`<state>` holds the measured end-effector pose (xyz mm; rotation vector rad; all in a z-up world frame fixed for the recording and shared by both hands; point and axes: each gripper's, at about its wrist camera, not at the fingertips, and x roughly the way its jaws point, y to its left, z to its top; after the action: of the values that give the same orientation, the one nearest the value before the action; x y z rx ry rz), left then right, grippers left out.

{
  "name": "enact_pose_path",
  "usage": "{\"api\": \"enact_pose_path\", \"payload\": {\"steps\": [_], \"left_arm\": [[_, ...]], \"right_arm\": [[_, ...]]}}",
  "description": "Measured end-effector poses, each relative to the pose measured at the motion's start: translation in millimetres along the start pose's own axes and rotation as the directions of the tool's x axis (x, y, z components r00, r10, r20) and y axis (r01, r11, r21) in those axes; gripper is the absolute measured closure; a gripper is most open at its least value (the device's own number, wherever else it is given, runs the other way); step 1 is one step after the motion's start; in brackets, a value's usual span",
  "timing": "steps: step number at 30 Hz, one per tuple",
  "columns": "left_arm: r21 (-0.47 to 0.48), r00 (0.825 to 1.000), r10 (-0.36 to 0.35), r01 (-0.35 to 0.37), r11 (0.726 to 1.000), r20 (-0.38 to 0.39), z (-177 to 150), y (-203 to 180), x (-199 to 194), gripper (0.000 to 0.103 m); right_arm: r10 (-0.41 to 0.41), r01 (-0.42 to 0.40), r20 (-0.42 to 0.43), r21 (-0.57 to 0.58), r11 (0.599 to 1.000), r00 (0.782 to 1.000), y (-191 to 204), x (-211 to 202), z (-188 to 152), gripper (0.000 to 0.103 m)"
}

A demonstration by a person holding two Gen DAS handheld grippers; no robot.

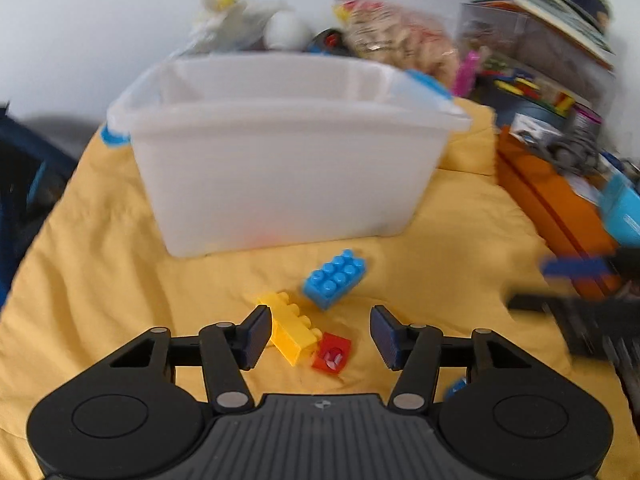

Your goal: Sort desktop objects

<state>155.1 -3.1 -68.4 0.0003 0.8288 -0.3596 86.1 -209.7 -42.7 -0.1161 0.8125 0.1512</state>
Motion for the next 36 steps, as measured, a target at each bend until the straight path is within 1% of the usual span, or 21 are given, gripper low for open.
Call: {"api": "enact_pose_path", "payload": {"steps": [2,3,4,6,8,12,14,16,17,19,21,22,23,24,26,27,28,31,34,35,36], "left_arm": [[-0.070,0.999,-0.003,-0.001,0.998,-0.049,5.4,9.3,19.1,0.053],[-0.106,0.997,-0.010,0.002,0.994,-0.081,7.6,15.1,29.4,0.065],[-0.125,0.995,-0.007,-0.006,0.992,-0.101,6.7,18.6,35.3,0.069],[-0.139,0.995,-0.020,0.006,0.990,-0.101,4.6,25.5,36.0,0.070],[-0.090,0.996,-0.004,-0.004,0.996,-0.089,1.6,25.0,26.6,0.070],[-0.081,0.992,-0.098,0.091,0.993,-0.079,-14.2,24.8,-6.3,0.071],[-0.109,0.979,-0.182,0.172,0.979,-0.097,-28.6,27.2,-25.6,0.071],[-0.144,0.952,-0.273,0.254,0.957,-0.136,-49.3,26.2,-40.8,0.080],[-0.151,0.938,-0.309,0.287,0.946,-0.154,-60.3,24.9,-45.7,0.080],[-0.145,0.921,-0.350,0.328,0.934,-0.173,-77.8,20.0,-48.5,0.080],[-0.138,0.916,-0.348,0.325,0.936,-0.201,-93.5,18.2,-44.0,0.079],[-0.161,0.912,-0.358,0.329,0.930,-0.201,-97.9,20.5,-42.3,0.076],[-0.184,0.910,-0.364,0.330,0.926,-0.197,-100.2,22.8,-42.5,0.075],[-0.189,0.917,-0.351,0.316,0.930,-0.190,-100.3,25.1,-43.9,0.072],[-0.152,0.946,-0.270,0.245,0.958,-0.180,-99.3,29.0,-49.7,0.070],[-0.137,0.954,-0.237,0.214,0.967,-0.185,-100.4,33.7,-50.7,0.070],[-0.124,0.960,-0.203,0.181,0.976,-0.191,-100.3,37.9,-50.9,0.070],[-0.103,0.973,-0.144,0.128,0.986,-0.178,-101.5,47.9,-57.6,0.070],[-0.077,0.973,-0.160,0.149,0.986,-0.165,-96.7,44.1,-67.8,0.070],[-0.062,0.971,-0.177,0.169,0.984,-0.161,-95.3,38.6,-71.6,0.070],[-0.037,0.969,-0.192,0.189,0.981,-0.157,-92.6,31.0,-73.8,0.069]], "right_arm": [[0.003,-0.003,-0.012,0.031,1.000,1.000,-3.1,-3.8,-9.8,0.049],[0.004,-0.004,-0.013,0.039,0.999,1.000,-2.9,-6.1,-13.5,0.049],[0.006,-0.006,-0.014,0.041,0.999,1.000,-2.4,-7.8,-15.0,0.049],[0.010,-0.010,-0.008,0.039,0.999,1.000,-0.9,-11.5,-17.9,0.049],[0.018,-0.018,-0.002,0.029,0.999,1.000,0.6,-13.0,-17.6,0.049],[0.030,-0.030,0.011,-0.019,0.999,0.999,8.8,-8.9,-16.3,0.049],[0.038,-0.036,0.025,-0.070,0.997,0.999,15.4,-3.5,-12.9,0.049],[0.054,-0.048,0.040,-0.136,0.990,0.998,23.8,4.2,-9.3,0.049],[0.061,-0.051,0.052,-0.175,0.983,0.997,27.4,8.2,-7.1,0.049],[0.085,-0.059,0.078,-0.291,0.955,0.993,37.0,19.2,-2.6,0.049],[0.133,-0.083,0.092,-0.423,0.902,0.987,45.0,33.1,1.3,0.049],[0.144,-0.088,0.080,-0.487,0.869,0.986,49.0,43.2,4.6,0.049],[0.148,-0.092,0.063,-0.529,0.844,0.987,52.2,52.0,8.2,0.049],[0.157,-0.106,0.043,-0.559,0.822,0.987,54.8,60.9,13.5,0.049],[0.182,-0.144,0.003,-0.603,0.785,0.983,59.4,76.8,26.5,0.049],[0.191,-0.154,-0.007,-0.621,0.768,0.982,61.9,81.8,30.8,0.049],[0.198,-0.166,-0.023,-0.645,0.746,0.980,65.6,87.3,34.5,0.048],[0.215,-0.192,-0.058,-0.710,0.678,0.975,77.7,100.8,40.2,0.046],[0.233,-0.241,-0.118,-0.746,0.622,0.965,85.8,114.7,38.6,0.044],[0.243,-0.246,-0.116,-0.742,0.623,0.963,84.8,115.9,38.4,0.046],[0.244,-0.265,-0.136,-0.721,0.640,0.960,83.7,116.8,40.4,0.046]]}}
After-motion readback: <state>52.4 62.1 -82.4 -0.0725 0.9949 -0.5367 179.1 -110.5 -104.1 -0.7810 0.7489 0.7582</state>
